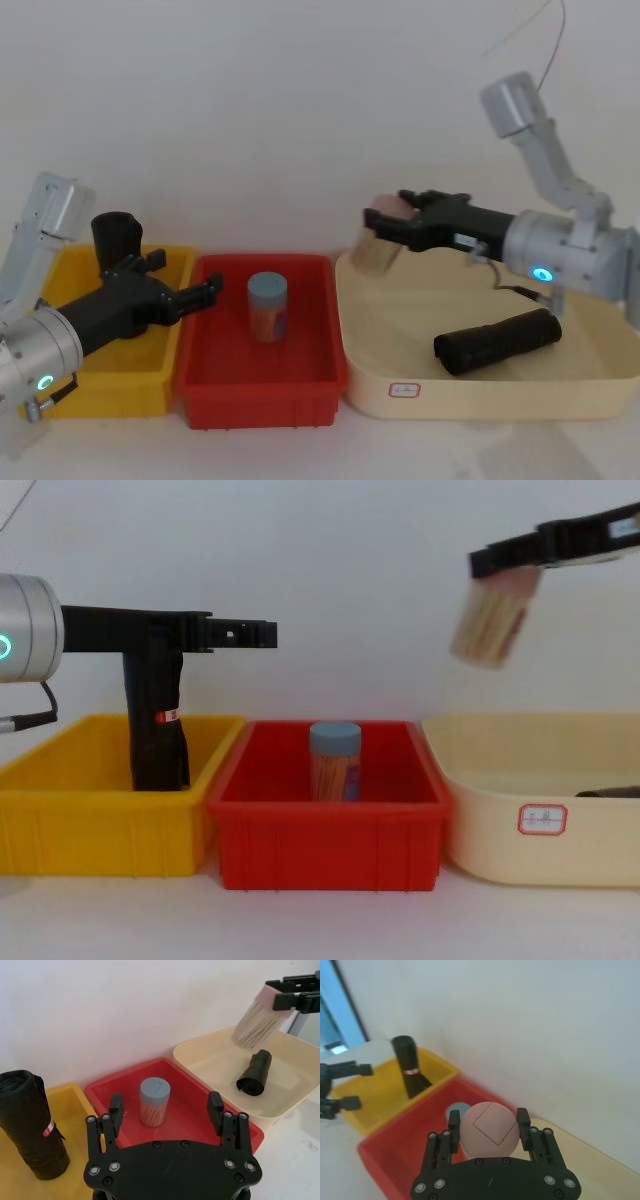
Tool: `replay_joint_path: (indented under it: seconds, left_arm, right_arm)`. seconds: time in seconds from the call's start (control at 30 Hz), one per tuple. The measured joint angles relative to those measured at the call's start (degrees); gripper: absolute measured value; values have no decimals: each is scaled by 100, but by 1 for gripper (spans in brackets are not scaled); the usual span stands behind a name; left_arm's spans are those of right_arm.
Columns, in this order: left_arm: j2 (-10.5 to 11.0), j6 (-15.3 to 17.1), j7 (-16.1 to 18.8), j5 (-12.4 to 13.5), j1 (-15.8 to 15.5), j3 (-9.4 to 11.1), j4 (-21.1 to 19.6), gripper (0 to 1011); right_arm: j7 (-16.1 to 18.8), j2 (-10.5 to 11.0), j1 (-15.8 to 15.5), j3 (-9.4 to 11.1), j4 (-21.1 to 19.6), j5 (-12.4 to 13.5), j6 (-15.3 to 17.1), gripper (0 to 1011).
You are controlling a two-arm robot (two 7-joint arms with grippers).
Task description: Pick up the garbage bag with the one hand and transfer it to the other hand.
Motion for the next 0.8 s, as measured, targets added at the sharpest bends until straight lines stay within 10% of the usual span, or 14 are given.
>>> replay_joint_path:
  seconds: [0.8]
  left_arm:
    - [0,0,0,0,0,0,0,1002]
  right_arm:
    - [-264,619,-709,318,-367,-91,-300,1001]
